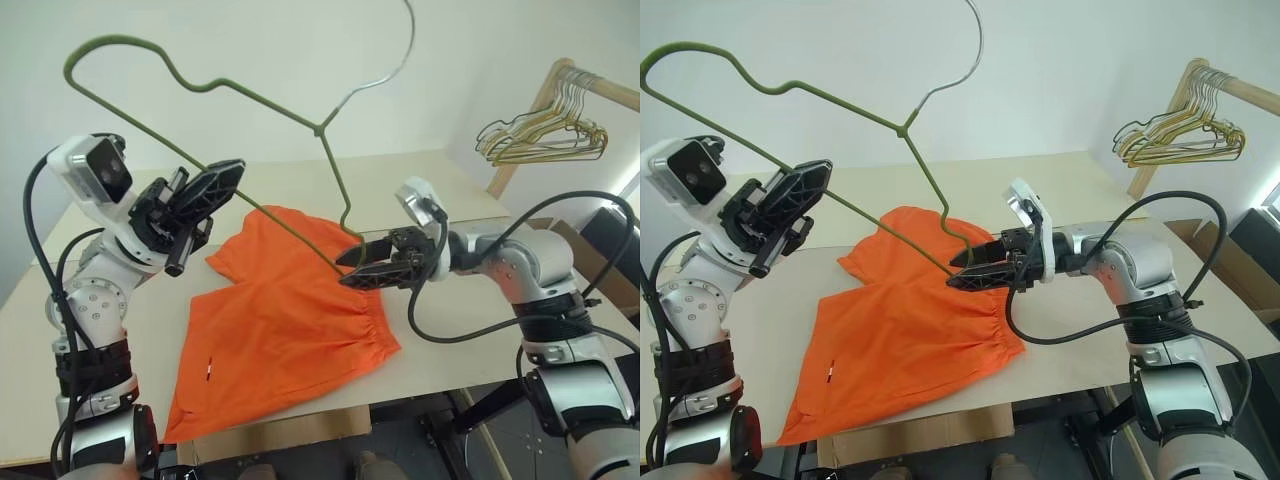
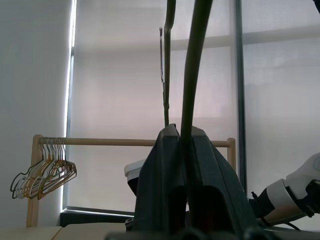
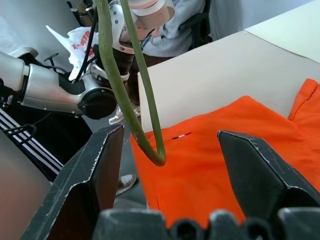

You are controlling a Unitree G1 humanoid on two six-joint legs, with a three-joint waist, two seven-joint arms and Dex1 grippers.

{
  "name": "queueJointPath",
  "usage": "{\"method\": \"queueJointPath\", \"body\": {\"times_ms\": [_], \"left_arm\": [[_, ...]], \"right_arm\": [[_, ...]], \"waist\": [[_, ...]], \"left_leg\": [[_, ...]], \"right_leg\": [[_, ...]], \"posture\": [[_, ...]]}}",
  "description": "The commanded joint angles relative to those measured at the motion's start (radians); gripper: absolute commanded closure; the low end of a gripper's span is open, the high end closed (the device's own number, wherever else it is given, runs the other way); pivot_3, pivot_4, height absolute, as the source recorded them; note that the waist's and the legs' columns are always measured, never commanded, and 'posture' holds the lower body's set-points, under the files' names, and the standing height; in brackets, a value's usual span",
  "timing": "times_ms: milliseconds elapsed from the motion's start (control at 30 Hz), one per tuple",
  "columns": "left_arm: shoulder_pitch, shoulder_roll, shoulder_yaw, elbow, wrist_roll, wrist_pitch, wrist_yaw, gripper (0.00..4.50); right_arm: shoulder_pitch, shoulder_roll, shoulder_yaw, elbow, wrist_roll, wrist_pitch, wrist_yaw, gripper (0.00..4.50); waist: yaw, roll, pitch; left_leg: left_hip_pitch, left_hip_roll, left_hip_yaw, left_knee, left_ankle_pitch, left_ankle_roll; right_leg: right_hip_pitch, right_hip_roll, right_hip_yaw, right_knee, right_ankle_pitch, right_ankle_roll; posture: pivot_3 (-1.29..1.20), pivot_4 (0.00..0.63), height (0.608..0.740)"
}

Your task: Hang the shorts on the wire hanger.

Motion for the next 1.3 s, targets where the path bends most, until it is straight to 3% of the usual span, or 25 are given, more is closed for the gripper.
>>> {"method": "queueJointPath", "body": {"times_ms": [33, 200, 300, 533, 633, 867, 1067, 1133, 1300], "left_arm": [[-0.007, 0.001, 0.006, -0.021, -0.015, -0.013, 0.001, 4.5], [0.003, -0.009, -0.006, -0.026, 0.002, -0.025, 0.002, 4.5], [0.006, -0.016, -0.007, -0.028, 0.007, -0.027, 0.006, 4.5], [0.03, -0.026, -0.017, -0.034, 0.032, -0.045, 0.006, 4.5], [0.046, -0.029, -0.031, -0.033, 0.066, -0.076, 0.001, 4.5], [0.101, 0.001, -0.094, 0.011, 0.182, -0.088, 0.02, 2.53], [0.167, 0.061, -0.202, 0.054, 0.386, -0.163, -0.019, 0.49], [0.179, 0.097, -0.256, 0.045, 0.469, -0.198, -0.039, 0.02], [0.196, 0.195, -0.392, 0.012, 0.628, -0.304, -0.148, 0.02]], "right_arm": [[-0.05, -0.005, -0.013, -0.013, 0.009, 0.025, 0.022, 0.91], [-0.066, 0.009, -0.002, -0.014, -0.003, 0.039, 0.009, 0.91], [-0.065, 0.015, 0.007, -0.019, -0.014, 0.038, 0.005, 1.79], [-0.081, 0.039, 0.008, 0.008, -0.034, 0.038, -0.009, 4.31], [-0.08, 0.041, 0.006, 0.012, -0.042, 0.035, -0.001, 4.46], [-0.056, 0.053, -0.076, 0.0, 0.006, 0.091, -0.061, 4.5], [0.024, 0.01, -0.178, -0.028, 0.056, 0.186, -0.152, 4.5], [0.066, -0.004, -0.214, -0.057, 0.073, 0.23, -0.207, 4.5], [0.279, -0.083, -0.216, -0.192, 0.063, 0.376, -0.352, 4.5]], "waist": [[0.0, 0.0, 0.0], [0.0, 0.0, 0.0], [0.0, 0.0, 0.0], [0.0, 0.0, 0.0], [0.001, 0.0, 0.0], [0.002, 0.0, 0.0], [0.001, 0.0, 0.0], [0.001, 0.0, 0.0], [0.0, 0.0, 0.0]], "left_leg": [[0.0, 0.0, 0.0, 0.0, 0.0, 0.0], [0.0, 0.0, 0.0, 0.0, 0.0, 0.0], [0.0, 0.0, 0.0, 0.0, 0.0, 0.0], [0.0, 0.0, -0.001, 0.001, 0.0, 0.0], [0.0, 0.0, -0.001, 0.001, 0.0, 0.0], [-0.001, 0.0, -0.001, 0.001, 0.0, 0.0], [-0.001, 0.0, -0.001, 0.001, 0.0, 0.0], [-0.002, 0.0, -0.001, 0.001, 0.0, 0.0], [-0.002, 0.0, 0.0, 0.001, -0.001, 0.001]], "right_leg": [[0.0, 0.0, 0.0, 0.0, 0.0, 0.0], [0.0, 0.0, 0.0, 0.0, 0.0, 0.0], [0.0, 0.0, -0.001, 0.0, 0.0, 0.0], [0.0, 0.0, -0.001, 0.0, 0.0, 0.0], [0.0, 0.0, -0.001, 0.001, 0.0, 0.0], [0.0, -0.001, -0.001, 0.001, 0.0, 0.0], [0.0, -0.001, -0.001, 0.0, 0.0, 0.0], [0.0, -0.001, -0.002, 0.0, 0.0, 0.0], [0.0, -0.001, -0.001, -0.001, 0.0, 0.0]], "posture": [[0.0, 0.0, 0.74], [0.0, 0.0, 0.74], [0.01, 0.0, 0.74], [0.01, 0.0, 0.74], [0.01, 0.0, 0.74], [0.0, 0.0, 0.74], [-0.02, 0.0, 0.74], [-0.03, 0.0, 0.74], [-0.06, 0.0, 0.74]]}}
